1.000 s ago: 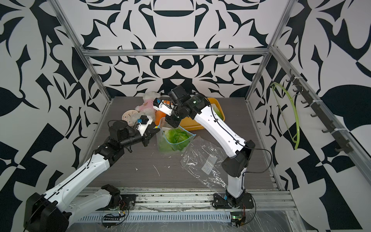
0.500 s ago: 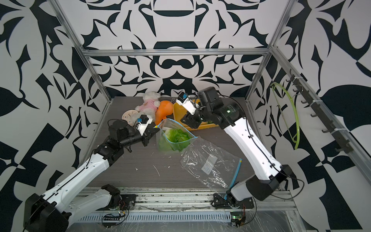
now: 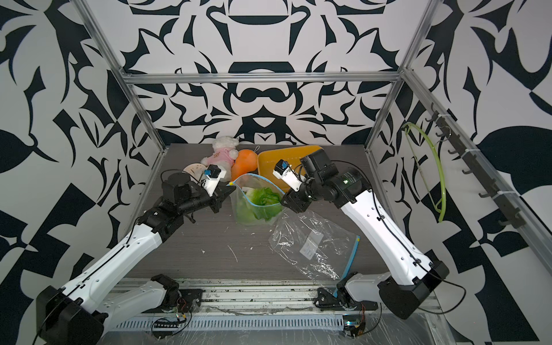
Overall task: Put the chinese cabbages into a zipper bag and zip it
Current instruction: Adjust the zipper food storage bag at the center of the board, then zip the zipper on the zipper food storage bag.
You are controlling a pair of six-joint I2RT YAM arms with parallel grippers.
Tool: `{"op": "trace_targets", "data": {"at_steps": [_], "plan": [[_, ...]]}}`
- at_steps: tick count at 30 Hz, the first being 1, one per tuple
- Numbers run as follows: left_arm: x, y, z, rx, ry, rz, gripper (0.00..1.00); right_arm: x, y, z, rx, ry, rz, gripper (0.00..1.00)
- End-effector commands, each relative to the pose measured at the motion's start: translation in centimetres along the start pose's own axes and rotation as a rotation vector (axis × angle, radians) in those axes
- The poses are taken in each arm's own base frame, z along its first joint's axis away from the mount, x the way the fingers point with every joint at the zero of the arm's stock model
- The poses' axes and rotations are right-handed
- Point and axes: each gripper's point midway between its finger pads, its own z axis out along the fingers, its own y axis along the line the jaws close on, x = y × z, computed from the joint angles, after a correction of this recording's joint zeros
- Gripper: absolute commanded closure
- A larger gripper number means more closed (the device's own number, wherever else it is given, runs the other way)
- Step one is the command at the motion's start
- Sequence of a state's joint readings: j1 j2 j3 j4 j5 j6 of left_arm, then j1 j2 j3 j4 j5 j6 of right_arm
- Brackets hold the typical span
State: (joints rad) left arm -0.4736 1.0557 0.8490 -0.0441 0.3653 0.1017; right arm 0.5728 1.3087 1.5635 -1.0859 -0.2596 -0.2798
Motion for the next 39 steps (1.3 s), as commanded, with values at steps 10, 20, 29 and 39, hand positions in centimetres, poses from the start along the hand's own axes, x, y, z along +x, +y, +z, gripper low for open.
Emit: {"op": "trace_targets", "data": {"at_steps": [10, 20, 29, 39], "plan": [[-1.0, 0.4, 0.1, -0.013, 0.002, -0.007, 1.00, 1.2, -1.2, 3.0, 0.018, 0.070, -0.038, 0.61], [-0.8, 0.6, 0.2, -0.025, 0.011, -0.012, 1.00, 0.8, -1.6, 2.4, 0.021, 0.027, -0.029, 0.85], [-1.7, 0.6, -0.3, -0.031, 0.020, -0.024, 1.00, -1.7, -2.1, -0.3, 0.070, -0.052, -0.026, 1.00], [-3.9, -1.6, -3.2, 0.029, -0.021, -0.193, 1.00, -2.3, -5.8, -2.4, 0.266, 0.055, 0.136, 1.00]]}}
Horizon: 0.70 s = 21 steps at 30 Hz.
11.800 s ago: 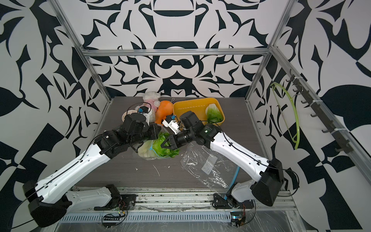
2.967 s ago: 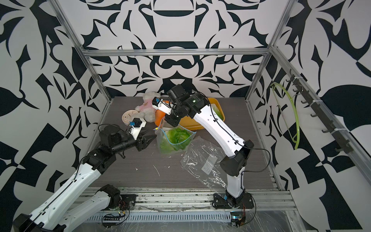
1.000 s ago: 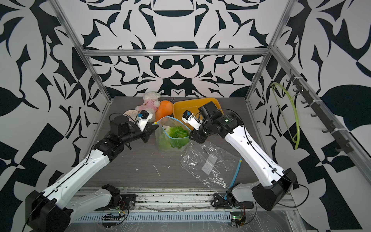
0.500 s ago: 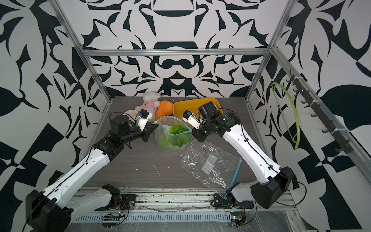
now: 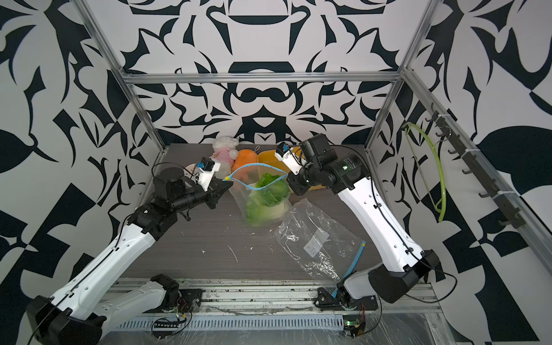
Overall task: Put the chinese cabbages into a zipper bag and zip it
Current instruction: Zip the zipper on the zipper food storage bag.
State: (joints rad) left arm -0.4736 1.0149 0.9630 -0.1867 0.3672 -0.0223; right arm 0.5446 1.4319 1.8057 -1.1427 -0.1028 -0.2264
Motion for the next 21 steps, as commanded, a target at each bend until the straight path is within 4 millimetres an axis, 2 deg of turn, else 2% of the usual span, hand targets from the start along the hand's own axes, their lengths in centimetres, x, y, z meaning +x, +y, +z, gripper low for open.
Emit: {"op": "trace_targets", "data": {"at_steps": [1, 6, 8, 10, 12, 14, 18, 21], "plan": [[-0.6, -1.2, -1.2, 0.034, -0.007, -0.084, 1.00, 1.4, -1.9, -0.1, 0.106, 0.090, 0.078, 1.00], [0.5, -0.8, -0.8, 0.027, 0.021, -0.109, 1.00, 3.5, -4.1, 0.9, 0.240, 0.177, 0.103, 1.00], [0.6, -0.8, -0.4, 0.032, 0.024, -0.111, 1.00, 4.4, -4.2, 1.7, 0.247, 0.204, 0.109, 1.00], [0.8, -1.0, 0.1, 0.063, 0.037, -0.107, 1.00, 4.9, -3.4, 2.8, 0.200, 0.223, 0.123, 1.00], [1.0, -1.4, 0.5, 0.093, 0.051, -0.104, 1.00, 4.4, -1.3, 3.7, 0.080, 0.198, 0.141, 0.96], [1.3, -1.3, 0.8, 0.096, 0.071, -0.109, 1.00, 3.5, -0.6, 3.6, 0.068, 0.154, 0.128, 0.92], [1.4, -1.5, 0.9, 0.110, 0.079, -0.078, 1.00, 1.4, 0.1, 1.9, 0.060, 0.069, 0.080, 0.75], [1.3, -1.6, 0.8, 0.119, 0.085, -0.050, 1.00, -0.4, 1.0, 0.3, 0.033, -0.006, 0.027, 0.69]]}}
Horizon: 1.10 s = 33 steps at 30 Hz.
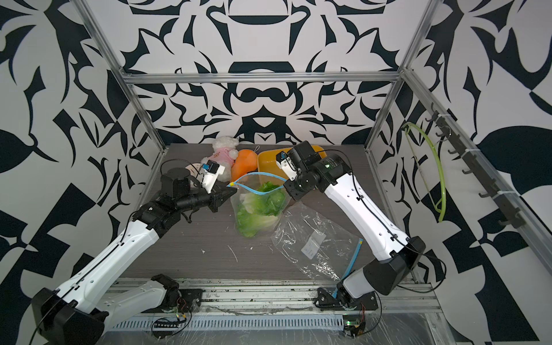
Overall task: Put the chinese cabbages into a zipper bag and zip it
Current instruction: Zip the zipper on the zipper food storage bag.
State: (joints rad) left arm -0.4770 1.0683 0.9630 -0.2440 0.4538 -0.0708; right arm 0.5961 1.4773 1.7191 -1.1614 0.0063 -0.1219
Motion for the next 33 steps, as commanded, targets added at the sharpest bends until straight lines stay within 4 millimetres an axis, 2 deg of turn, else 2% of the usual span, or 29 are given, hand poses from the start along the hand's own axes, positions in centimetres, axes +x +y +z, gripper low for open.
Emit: {"op": "trace_targets", "data": {"at_steps": [1, 4, 7, 10, 13, 19, 23, 33], "plan": [[-1.2, -0.8, -0.6, 0.029, -0.008, 0.059, 1.00, -3.6, 1.4, -4.8, -0.037, -0.207, -0.064, 0.64], [-1.6, -1.0, -0.8, 0.028, 0.003, 0.085, 1.00, -5.4, 4.1, -6.8, -0.136, -0.306, -0.150, 0.59], [-2.1, -1.4, -1.0, 0.044, -0.008, 0.113, 1.00, -7.4, 7.1, -7.7, -0.198, -0.377, -0.258, 0.52], [-2.5, -1.7, -1.1, 0.055, -0.017, 0.123, 1.00, -9.4, 9.6, -7.9, -0.256, -0.421, -0.342, 0.50], [-2.6, -1.9, -0.9, 0.071, -0.020, 0.123, 1.00, -10.9, 11.2, -7.1, -0.302, -0.449, -0.413, 0.48], [-2.7, -2.2, -1.2, 0.080, -0.013, 0.135, 1.00, -12.2, 13.3, -6.0, -0.406, -0.456, -0.502, 0.47], [-2.8, -2.7, -1.6, 0.096, -0.015, 0.157, 1.00, -12.6, 13.6, -4.8, -0.414, -0.442, -0.533, 0.48], [-3.0, -3.6, -2.5, 0.119, -0.027, 0.257, 1.00, -13.1, 13.8, -4.9, -0.451, -0.476, -0.568, 0.52]]}}
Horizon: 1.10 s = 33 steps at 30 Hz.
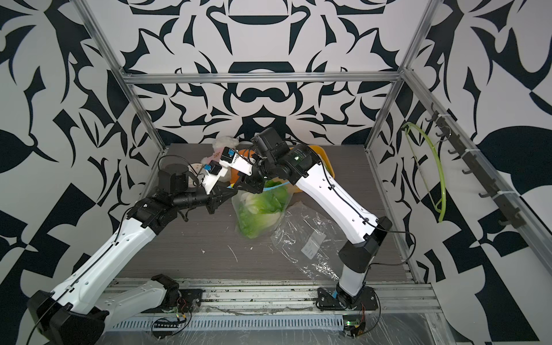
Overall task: Put the chinese cabbages into a zipper bag and zip it
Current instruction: Zip the zipper on the zipper food storage bag.
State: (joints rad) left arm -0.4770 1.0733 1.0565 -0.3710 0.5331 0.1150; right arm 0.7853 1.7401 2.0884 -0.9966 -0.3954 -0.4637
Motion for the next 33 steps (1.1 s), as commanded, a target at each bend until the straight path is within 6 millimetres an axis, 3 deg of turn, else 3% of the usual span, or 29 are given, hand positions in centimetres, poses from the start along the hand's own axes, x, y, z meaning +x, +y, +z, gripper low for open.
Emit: {"op": "trace_targets", "data": {"at_steps": [1, 5, 10, 33], "plan": [[-2.3, -1.3, -1.4, 0.033, -0.057, 0.108, 1.00, -2.3, 0.5, -1.9, -0.021, -0.090, -0.057, 0.52], [-2.8, -2.0, -1.8, 0.057, -0.063, 0.164, 1.00, -2.5, 1.1, -1.7, -0.078, -0.104, -0.062, 0.51], [-3.3, -2.3, -2.0, 0.072, -0.070, 0.217, 1.00, -2.8, 0.5, -1.7, -0.127, -0.139, -0.035, 0.51], [-3.9, -2.0, -2.2, 0.086, -0.044, 0.204, 1.00, -2.7, 1.4, -1.1, -0.269, -0.191, 0.045, 0.66]]}}
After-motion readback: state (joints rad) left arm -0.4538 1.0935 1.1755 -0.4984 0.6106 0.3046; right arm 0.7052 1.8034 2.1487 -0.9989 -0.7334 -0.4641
